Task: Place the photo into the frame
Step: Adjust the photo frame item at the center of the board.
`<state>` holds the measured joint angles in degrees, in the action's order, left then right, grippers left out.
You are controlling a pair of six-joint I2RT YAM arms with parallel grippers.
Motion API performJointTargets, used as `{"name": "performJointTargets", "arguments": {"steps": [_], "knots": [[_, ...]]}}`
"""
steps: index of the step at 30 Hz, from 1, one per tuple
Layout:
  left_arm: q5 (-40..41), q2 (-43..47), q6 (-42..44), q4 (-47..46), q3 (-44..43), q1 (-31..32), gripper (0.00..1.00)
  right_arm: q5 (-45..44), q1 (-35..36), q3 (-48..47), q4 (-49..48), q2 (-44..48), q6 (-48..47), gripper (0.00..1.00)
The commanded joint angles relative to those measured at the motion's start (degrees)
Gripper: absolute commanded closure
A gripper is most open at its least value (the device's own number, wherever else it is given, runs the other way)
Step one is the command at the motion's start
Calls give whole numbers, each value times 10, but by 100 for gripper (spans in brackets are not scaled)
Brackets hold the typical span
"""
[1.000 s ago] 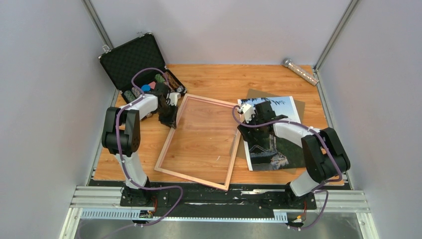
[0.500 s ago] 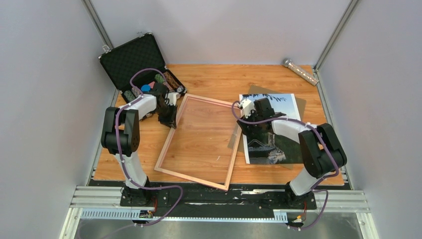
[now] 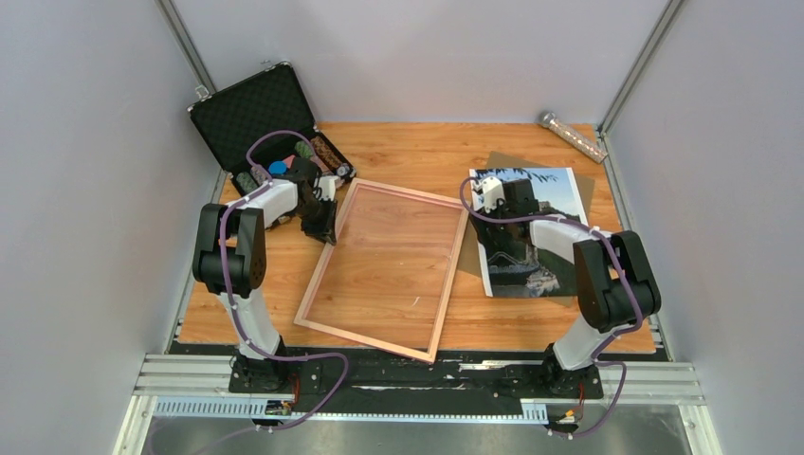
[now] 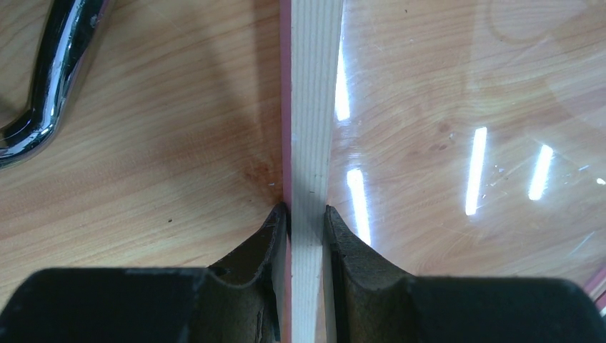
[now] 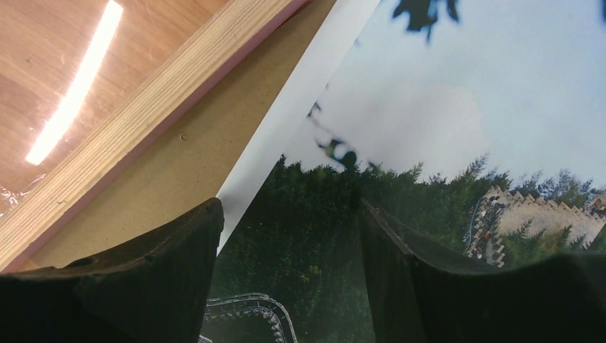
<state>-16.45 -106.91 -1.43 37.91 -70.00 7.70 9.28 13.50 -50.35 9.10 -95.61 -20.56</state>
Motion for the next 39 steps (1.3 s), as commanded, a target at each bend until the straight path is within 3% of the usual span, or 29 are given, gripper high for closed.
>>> {"name": "performJointTargets", "arguments": {"steps": [1,8,18,25,28,35,39], "knots": [[-22,-18,-35,-88,-1,-4,100,-87,-15,25,89,-13,-12,33],[-37,-29,-85,-138,8,-3,100,-76,-21,7,117,-8,17,32],[-34,-35,-151,-191,8,-3,100,-30,-29,-30,160,42,64,20],[-40,-50,-168,-212,0,-2,100,32,-90,-68,190,75,104,18],[-40,-47,-161,-214,6,-1,87,79,-127,-78,196,94,116,17],[-56,-23,-131,-191,7,-1,35,123,-215,-91,200,125,124,17],[-57,17,-98,-170,15,-1,16,144,-271,-98,200,126,117,17]]}}
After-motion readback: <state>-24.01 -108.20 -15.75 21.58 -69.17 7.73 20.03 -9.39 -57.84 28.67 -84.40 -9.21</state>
